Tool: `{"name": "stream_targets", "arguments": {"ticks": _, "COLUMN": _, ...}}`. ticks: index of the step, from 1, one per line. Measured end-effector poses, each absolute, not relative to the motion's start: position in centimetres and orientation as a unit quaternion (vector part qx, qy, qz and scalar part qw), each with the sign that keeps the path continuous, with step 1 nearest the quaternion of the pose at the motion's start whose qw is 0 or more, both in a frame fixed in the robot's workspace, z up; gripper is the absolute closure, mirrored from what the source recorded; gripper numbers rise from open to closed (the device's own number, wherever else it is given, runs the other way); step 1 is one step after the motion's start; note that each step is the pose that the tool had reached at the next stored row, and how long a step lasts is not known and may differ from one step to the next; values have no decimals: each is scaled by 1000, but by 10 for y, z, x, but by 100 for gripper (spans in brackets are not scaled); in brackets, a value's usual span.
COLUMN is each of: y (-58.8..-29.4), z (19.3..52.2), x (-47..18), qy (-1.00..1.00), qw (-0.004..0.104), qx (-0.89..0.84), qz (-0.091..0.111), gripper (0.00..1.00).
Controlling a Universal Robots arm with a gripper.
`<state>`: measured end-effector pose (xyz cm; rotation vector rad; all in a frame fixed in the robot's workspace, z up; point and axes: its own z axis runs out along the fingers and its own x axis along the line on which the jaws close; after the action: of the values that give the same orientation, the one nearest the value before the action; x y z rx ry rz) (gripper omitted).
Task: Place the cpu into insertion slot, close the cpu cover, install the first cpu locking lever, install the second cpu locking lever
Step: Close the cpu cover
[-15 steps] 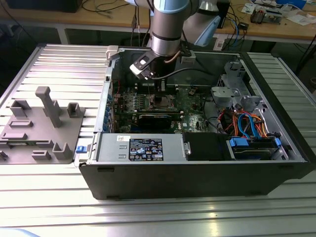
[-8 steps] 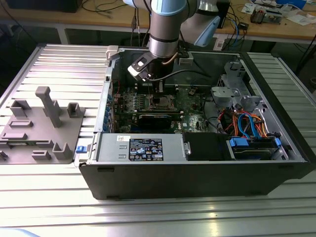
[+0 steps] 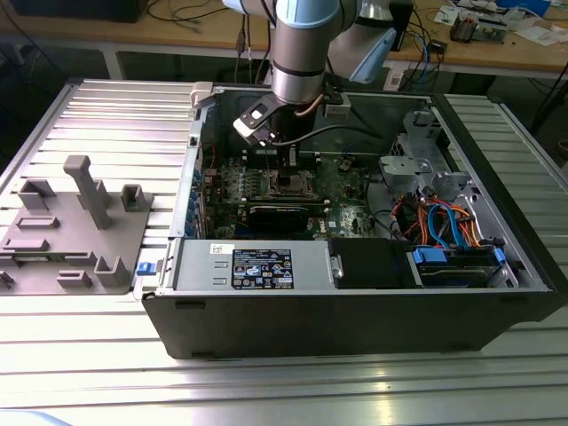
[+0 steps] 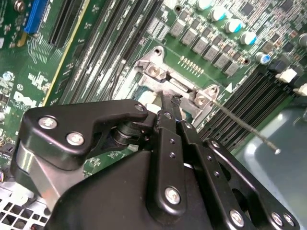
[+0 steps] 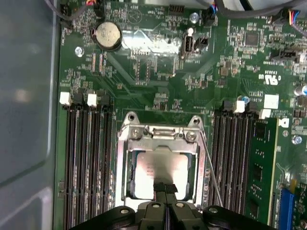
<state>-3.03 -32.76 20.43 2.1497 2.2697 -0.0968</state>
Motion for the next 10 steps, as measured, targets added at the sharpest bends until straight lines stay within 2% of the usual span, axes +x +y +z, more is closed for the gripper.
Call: {"name": "stream_targets", "arguments": {"ticks": 10, "y": -327, "z": 206, "x": -22, "qy": 726, "qw": 7, "qx": 687, "qz": -31, "gripper": 89}}
